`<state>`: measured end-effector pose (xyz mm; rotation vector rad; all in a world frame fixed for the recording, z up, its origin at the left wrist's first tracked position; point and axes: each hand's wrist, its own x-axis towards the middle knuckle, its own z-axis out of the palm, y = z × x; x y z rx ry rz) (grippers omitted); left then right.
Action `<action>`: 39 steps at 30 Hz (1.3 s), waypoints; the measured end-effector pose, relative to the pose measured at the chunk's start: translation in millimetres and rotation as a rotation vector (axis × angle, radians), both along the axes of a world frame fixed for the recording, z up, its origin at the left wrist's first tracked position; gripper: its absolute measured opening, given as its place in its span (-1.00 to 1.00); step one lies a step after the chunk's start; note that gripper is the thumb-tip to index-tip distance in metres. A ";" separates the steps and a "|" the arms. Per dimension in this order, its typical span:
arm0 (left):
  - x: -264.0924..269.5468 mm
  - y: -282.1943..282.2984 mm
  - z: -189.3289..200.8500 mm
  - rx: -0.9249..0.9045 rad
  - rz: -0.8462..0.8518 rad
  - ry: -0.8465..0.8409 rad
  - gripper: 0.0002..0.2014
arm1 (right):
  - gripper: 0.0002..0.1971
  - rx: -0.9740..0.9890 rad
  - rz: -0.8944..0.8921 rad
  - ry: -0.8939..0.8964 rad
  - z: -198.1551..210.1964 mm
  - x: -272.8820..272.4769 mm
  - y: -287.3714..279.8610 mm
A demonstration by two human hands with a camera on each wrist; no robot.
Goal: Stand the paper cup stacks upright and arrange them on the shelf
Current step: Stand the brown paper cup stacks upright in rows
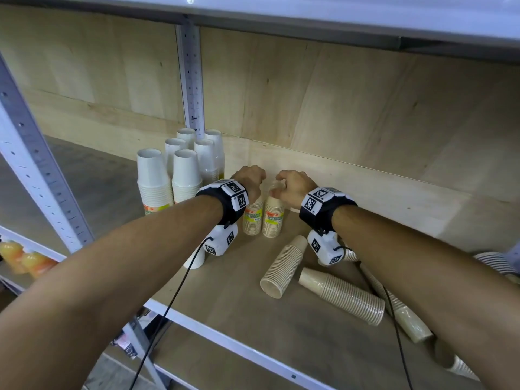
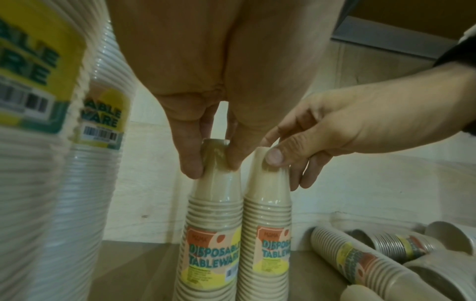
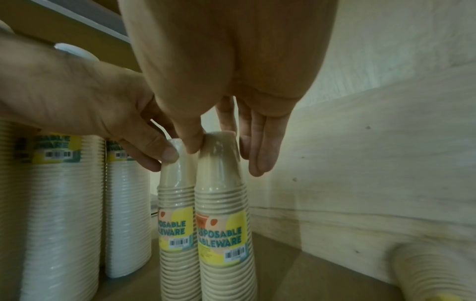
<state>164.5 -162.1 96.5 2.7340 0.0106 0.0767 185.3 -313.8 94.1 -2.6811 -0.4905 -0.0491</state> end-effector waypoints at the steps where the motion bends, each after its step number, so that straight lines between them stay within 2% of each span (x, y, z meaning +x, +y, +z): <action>1: -0.7 -0.2 1.1 -0.014 0.003 0.005 -0.44 | -0.49 -0.005 0.002 0.005 1.8 0.0 -0.8; 4: -5.4 -1.7 8.4 -0.029 0.009 0.009 -0.42 | -0.36 -0.015 -0.012 0.003 6.2 -0.8 -4.8; 8: -17.7 -3.5 27.4 0.013 0.005 -0.048 -0.38 | -0.38 -0.038 -0.026 -0.020 15.9 -7.2 -15.9; 12: -29.1 -9.0 48.5 -0.020 -0.061 -0.122 -0.35 | -0.39 -0.103 -0.053 -0.013 25.0 -12.8 -27.9; 19: -54.2 -32.6 57.6 -0.060 -0.196 -0.026 -0.29 | -0.39 -0.207 -0.079 0.030 36.7 -37.5 -48.8; 26: -70.7 -48.7 22.4 -0.051 -0.291 0.148 -0.23 | -0.32 -0.246 -0.091 0.141 20.1 -68.7 -72.3; 32: -74.8 -50.9 -21.2 -0.025 -0.292 0.231 -0.15 | -0.39 -0.249 -0.084 0.272 -8.1 -94.2 -95.9; 36: -79.4 -50.5 -41.9 -0.026 -0.304 0.266 -0.15 | -0.23 -0.236 -0.131 0.314 -35.5 -107.1 -110.6; 39: -79.5 -50.2 -58.9 -0.017 -0.280 0.309 -0.07 | -0.17 -0.268 -0.116 0.357 -50.1 -113.2 -116.2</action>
